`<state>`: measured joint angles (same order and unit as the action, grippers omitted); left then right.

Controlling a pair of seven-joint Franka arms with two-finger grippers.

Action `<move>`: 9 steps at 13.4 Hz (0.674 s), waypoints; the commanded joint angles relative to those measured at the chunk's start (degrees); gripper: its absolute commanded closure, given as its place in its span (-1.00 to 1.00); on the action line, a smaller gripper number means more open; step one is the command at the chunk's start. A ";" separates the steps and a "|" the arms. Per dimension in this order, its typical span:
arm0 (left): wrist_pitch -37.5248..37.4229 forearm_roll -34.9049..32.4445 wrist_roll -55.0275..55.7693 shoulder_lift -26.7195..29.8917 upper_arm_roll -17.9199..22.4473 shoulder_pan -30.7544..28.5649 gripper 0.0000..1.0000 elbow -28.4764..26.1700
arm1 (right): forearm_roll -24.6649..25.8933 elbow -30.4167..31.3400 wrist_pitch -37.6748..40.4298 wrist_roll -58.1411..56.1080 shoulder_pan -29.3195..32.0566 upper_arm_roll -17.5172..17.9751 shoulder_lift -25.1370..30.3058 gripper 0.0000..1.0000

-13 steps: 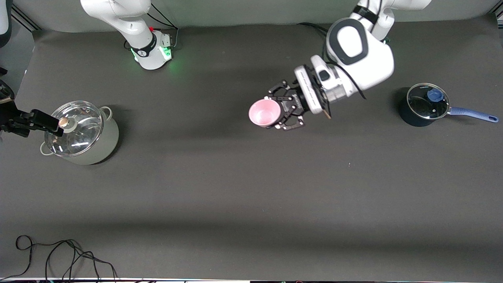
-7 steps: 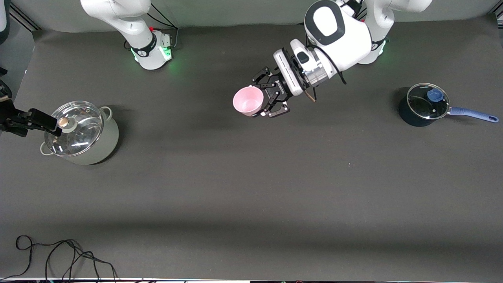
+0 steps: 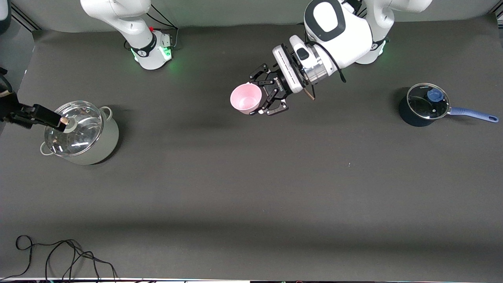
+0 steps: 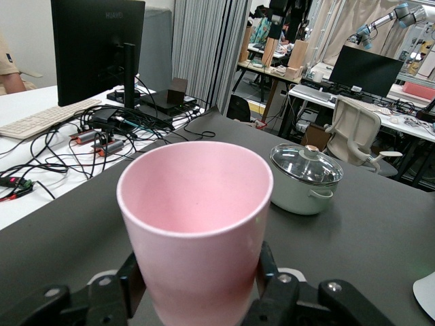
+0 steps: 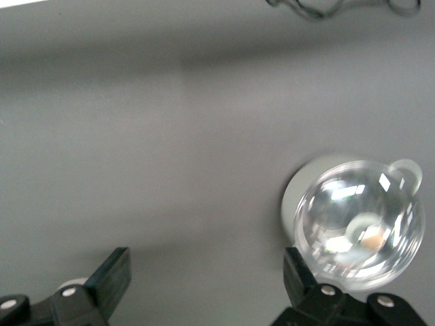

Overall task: Transfer pink cup from left to right arm
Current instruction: 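Hold the cup with the left gripper while the right gripper reaches it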

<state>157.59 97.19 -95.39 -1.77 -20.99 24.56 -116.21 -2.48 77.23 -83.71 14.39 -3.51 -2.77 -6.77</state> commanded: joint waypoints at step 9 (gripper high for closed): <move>2.73 0.98 1.52 0.72 -0.19 0.49 0.42 0.46 | -15.16 -8.84 10.85 69.40 -15.72 2.24 -0.61 -0.97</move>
<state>159.15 97.21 -94.65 -1.73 -21.04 24.56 -116.07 -14.19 71.05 -74.13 73.27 -16.83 0.00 -6.26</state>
